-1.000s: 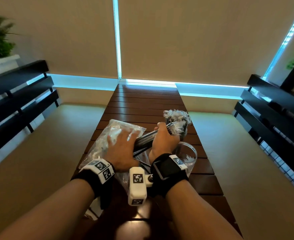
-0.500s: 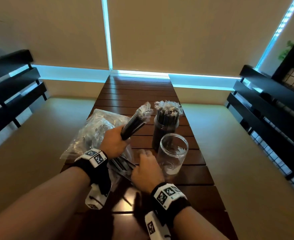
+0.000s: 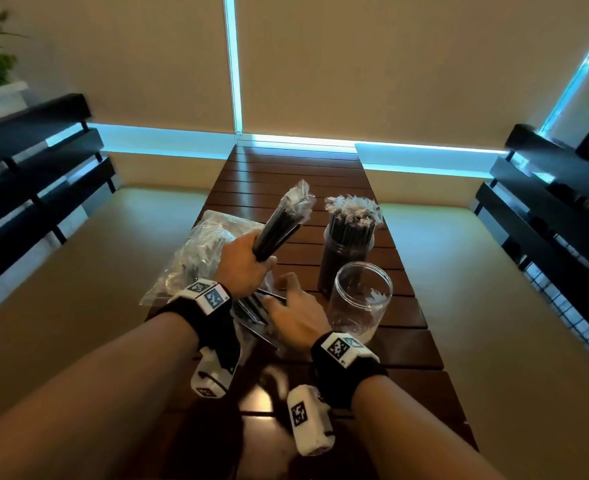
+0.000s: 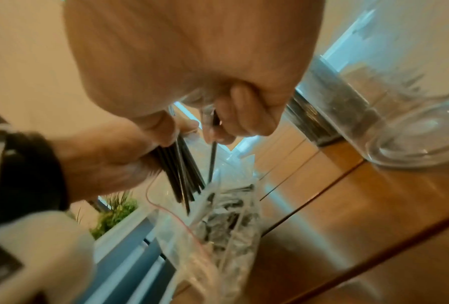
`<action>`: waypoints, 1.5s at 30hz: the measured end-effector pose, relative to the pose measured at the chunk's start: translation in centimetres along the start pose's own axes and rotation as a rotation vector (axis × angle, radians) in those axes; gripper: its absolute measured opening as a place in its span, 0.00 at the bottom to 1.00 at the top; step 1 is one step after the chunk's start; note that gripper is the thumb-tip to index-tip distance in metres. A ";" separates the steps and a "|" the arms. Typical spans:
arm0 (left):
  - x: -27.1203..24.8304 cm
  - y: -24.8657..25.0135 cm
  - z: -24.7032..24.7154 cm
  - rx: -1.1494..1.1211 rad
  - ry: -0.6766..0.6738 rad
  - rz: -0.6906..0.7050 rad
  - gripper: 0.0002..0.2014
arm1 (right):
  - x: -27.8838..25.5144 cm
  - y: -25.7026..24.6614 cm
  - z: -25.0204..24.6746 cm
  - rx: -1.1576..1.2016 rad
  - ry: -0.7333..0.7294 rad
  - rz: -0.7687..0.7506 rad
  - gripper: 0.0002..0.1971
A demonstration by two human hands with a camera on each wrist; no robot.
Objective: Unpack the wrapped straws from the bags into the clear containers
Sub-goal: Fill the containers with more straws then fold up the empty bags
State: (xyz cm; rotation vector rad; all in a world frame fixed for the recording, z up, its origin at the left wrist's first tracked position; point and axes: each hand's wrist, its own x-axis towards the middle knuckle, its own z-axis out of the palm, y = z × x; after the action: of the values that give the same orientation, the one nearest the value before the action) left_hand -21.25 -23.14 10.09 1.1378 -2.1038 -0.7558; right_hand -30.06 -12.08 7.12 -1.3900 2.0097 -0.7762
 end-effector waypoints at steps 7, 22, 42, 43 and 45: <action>0.7 1.0 -0.8 -0.144 0.062 -0.063 0.08 | -0.7 1.3 1.0 -0.446 -0.226 -0.246 0.27; 1.2 7.6 -3.7 -0.370 0.061 0.131 0.12 | 1.4 1.5 2.2 -0.389 0.424 -0.198 0.10; -1.9 16.7 -3.4 -0.643 -0.110 0.325 0.11 | -3.1 -4.0 -11.4 1.497 -0.077 0.038 0.33; -2.1 16.5 -2.8 -0.623 -0.119 0.307 0.10 | -3.2 -4.2 -11.6 1.502 -0.066 0.033 0.31; -2.0 16.0 -2.0 -0.569 -0.127 0.288 0.11 | -3.6 -4.6 -12.2 1.432 -0.042 0.042 0.31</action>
State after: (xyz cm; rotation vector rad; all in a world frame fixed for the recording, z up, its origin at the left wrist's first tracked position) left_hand -27.00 -14.33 22.44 0.4810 -1.9061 -1.2030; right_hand -35.07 -8.33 19.06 -0.4592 0.8912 -1.6310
